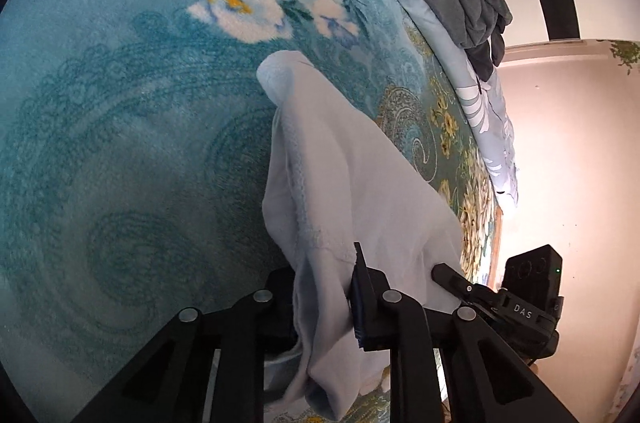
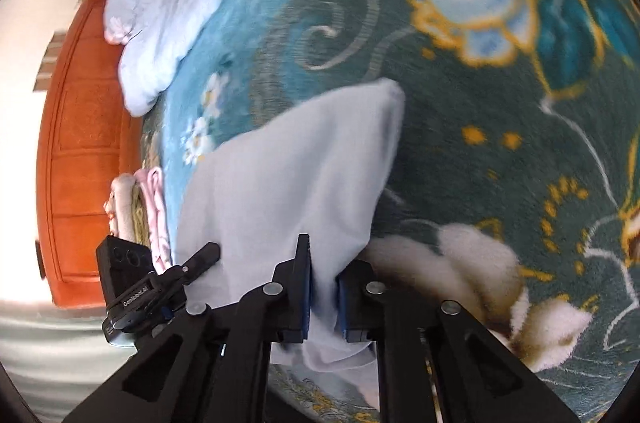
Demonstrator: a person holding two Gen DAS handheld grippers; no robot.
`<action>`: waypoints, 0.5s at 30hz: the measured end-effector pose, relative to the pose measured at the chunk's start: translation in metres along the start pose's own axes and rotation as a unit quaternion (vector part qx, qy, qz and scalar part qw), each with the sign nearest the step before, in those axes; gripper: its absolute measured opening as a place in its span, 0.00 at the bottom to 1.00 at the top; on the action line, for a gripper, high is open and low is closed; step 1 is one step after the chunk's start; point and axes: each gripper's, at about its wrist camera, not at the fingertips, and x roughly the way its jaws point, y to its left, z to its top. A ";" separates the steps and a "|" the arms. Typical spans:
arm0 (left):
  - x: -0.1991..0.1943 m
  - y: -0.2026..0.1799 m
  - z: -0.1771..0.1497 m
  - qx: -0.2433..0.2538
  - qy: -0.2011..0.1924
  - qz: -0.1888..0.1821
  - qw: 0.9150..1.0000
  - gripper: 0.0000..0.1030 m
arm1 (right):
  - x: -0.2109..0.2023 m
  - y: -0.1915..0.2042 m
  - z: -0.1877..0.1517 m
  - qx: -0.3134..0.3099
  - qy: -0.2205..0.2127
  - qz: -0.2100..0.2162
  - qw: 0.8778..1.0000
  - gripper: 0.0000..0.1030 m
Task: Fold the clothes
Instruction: 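Lift the folded shirt with both grippers and carry it toward the clothes stack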
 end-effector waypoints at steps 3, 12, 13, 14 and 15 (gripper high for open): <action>-0.015 0.008 -0.005 -0.021 -0.022 -0.003 1.000 0.19 | 0.000 0.021 0.008 -0.025 0.002 -0.006 1.000 0.10; -0.094 0.037 -0.001 -0.098 -0.151 -0.060 0.982 0.19 | 0.017 0.139 0.044 -0.142 0.013 0.022 0.990 0.09; -0.106 0.042 0.000 -0.103 -0.165 -0.063 0.979 0.19 | 0.022 0.160 0.046 -0.161 0.015 0.027 0.986 0.09; -0.120 0.048 0.000 -0.108 -0.180 -0.065 0.976 0.19 | 0.026 0.181 0.047 -0.182 0.019 0.031 0.983 0.09; -0.135 0.054 0.001 -0.113 -0.197 -0.068 0.972 0.19 | 0.031 0.203 0.047 -0.202 0.022 0.036 0.978 0.09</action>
